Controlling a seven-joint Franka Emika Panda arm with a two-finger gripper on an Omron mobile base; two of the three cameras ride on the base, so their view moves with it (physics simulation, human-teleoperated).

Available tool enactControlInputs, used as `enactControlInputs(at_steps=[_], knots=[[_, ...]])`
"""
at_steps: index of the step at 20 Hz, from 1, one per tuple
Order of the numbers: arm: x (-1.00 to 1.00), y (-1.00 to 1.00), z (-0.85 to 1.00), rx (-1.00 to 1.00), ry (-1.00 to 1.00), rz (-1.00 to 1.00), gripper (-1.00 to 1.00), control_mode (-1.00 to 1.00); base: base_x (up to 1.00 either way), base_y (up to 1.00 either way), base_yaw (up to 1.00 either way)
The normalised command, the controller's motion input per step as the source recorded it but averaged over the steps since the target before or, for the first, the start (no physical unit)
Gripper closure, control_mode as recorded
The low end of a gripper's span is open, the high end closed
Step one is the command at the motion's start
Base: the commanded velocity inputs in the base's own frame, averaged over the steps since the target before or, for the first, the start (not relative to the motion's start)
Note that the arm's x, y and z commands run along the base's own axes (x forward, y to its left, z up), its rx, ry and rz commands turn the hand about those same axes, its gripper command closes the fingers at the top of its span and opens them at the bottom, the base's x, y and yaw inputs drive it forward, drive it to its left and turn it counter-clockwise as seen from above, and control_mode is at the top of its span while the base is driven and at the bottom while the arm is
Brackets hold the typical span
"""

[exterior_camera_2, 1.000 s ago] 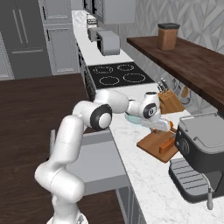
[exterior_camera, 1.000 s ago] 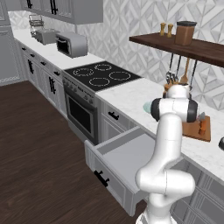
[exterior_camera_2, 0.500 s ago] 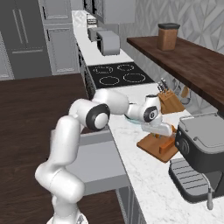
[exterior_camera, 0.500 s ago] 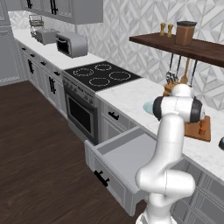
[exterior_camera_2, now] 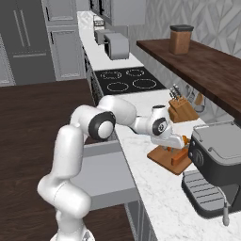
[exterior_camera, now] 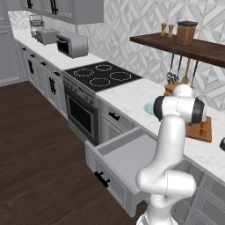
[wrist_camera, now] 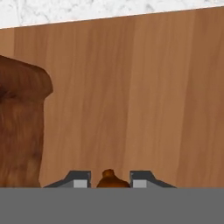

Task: Pick up the knife from the drawer and place it on the cutting board. Then place the meat from the plate to the cutting board.

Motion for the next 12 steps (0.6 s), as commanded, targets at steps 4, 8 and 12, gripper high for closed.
enactControlInputs(at_steps=[4,8,12], knots=[[-0.06,0.2,-0.04,-0.05,0.0,0.01,-1.0,-1.0,0.0,0.0,0.0],[-0.39,0.0,0.11,0.0,-0.01,0.0,-1.0,-1.0,0.0,0.0,0.0],[-0.47,0.0,0.15,0.0,0.0,0.0,-1.0,-1.0,0.0,0.0,0.0]])
